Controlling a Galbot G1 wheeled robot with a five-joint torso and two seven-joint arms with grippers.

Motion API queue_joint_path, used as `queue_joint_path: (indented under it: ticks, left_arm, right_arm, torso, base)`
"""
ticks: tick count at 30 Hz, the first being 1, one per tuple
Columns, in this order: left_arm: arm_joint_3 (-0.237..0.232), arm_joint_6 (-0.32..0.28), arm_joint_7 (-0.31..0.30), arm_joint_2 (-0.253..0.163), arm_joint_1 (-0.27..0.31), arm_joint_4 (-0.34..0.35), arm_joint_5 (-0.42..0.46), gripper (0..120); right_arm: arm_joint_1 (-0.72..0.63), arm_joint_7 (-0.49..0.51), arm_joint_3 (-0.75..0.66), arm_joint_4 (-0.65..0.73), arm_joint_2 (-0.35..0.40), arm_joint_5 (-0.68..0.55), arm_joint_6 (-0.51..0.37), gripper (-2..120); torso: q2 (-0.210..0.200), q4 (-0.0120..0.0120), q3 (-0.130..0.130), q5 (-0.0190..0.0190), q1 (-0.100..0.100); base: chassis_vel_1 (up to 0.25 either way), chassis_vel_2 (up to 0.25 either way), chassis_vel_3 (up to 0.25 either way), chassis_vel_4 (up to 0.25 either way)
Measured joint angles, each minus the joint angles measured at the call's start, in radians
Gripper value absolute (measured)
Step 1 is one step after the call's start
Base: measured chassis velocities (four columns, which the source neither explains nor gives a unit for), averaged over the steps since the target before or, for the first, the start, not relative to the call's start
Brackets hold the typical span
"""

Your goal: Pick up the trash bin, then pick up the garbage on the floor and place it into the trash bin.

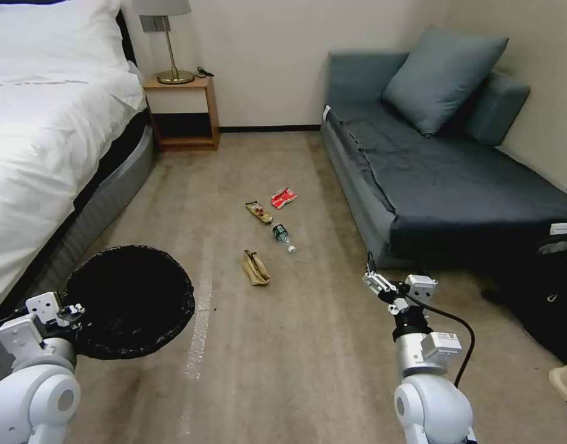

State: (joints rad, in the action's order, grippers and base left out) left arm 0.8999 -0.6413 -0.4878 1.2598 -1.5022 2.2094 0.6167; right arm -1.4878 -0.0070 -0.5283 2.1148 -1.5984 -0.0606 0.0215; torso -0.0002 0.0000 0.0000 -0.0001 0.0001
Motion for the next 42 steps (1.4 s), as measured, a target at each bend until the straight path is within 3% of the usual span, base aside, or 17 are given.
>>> queue_joint_path:
  ticks: [15,34,42]
  left_arm:
    - [-0.011,0.010,0.003,0.011,0.005,-0.008,-0.016,3]
    - [-0.018,0.016,0.005,0.019,0.008,-0.021,-0.028,3]
    - [-0.021,0.019,0.007,0.023,0.010,-0.025,-0.033,3]
  right_arm:
    - [-0.009,-0.029,0.000,-0.005,-0.006,0.017,0.030,100]
    - [-0.009,-0.057,0.012,-0.010,-0.010,0.032,0.046,100]
    - [-0.005,-0.075,0.014,-0.031,-0.003,0.049,0.104,100]
  torso:
    - [0.000,0.0001,0.000,0.0002,0.000]
    - [0.000,-0.0001,0.000,-0.0002,0.000]
    - [0.000,-0.0002,0.000,0.0000,0.000]
  base:
    - [-0.068,0.073,0.070,-0.067]
    - [-0.278,0.273,0.280,-0.288]
    - [-0.266,0.268,0.266,-0.272]
